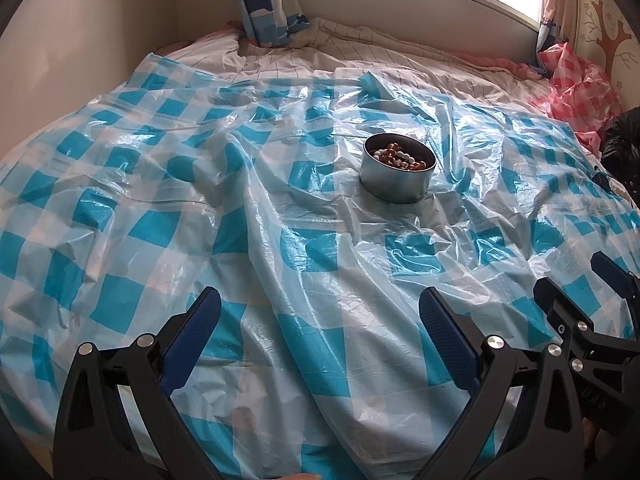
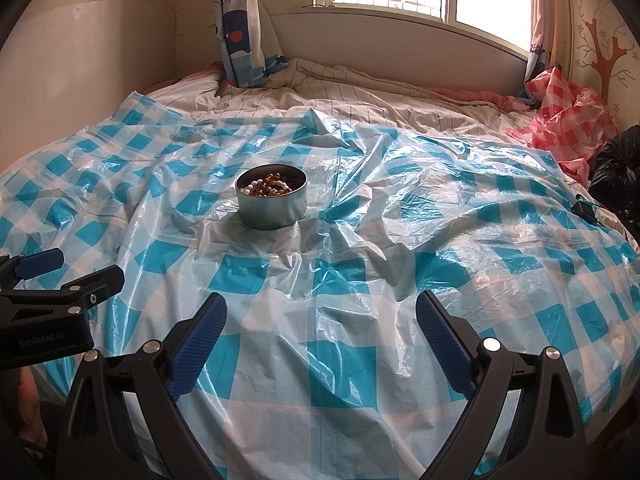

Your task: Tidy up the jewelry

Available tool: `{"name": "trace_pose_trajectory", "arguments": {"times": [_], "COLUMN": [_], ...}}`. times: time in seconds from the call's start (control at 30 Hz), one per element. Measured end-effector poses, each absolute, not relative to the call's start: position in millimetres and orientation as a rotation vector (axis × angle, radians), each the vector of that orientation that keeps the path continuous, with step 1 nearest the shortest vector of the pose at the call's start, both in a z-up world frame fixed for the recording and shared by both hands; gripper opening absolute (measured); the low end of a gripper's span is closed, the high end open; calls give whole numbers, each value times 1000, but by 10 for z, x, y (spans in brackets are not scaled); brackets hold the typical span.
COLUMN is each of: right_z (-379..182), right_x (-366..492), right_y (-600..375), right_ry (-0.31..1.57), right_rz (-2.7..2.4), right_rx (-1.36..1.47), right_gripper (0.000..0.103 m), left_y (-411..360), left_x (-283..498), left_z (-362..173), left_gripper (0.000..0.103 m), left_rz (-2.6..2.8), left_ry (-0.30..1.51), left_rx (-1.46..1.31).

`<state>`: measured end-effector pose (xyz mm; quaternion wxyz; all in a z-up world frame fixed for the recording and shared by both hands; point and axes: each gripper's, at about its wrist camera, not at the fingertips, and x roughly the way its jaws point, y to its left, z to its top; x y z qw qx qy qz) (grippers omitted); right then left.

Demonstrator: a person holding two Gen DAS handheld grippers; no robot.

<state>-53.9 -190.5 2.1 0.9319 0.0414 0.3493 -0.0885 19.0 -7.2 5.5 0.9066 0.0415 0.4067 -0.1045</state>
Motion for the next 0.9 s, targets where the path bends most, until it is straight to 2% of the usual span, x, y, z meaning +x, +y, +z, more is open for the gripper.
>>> {"name": "trace_pose_trajectory", "arguments": {"times": [0.57, 0.9], "right_z": [24, 28], "right_x": [-538, -537], "right_y": [-1892, -1893], "right_ry": [714, 713], "right_rz": [-182, -183], "right_rx": [84, 87], "right_gripper": [92, 92], "left_y": [-68, -207], "left_x": [265, 203], "left_z": [33, 49], "left_gripper": [95, 95], "left_rz": [-245, -237], "left_ry": [883, 843], "left_rx": [31, 138]}}
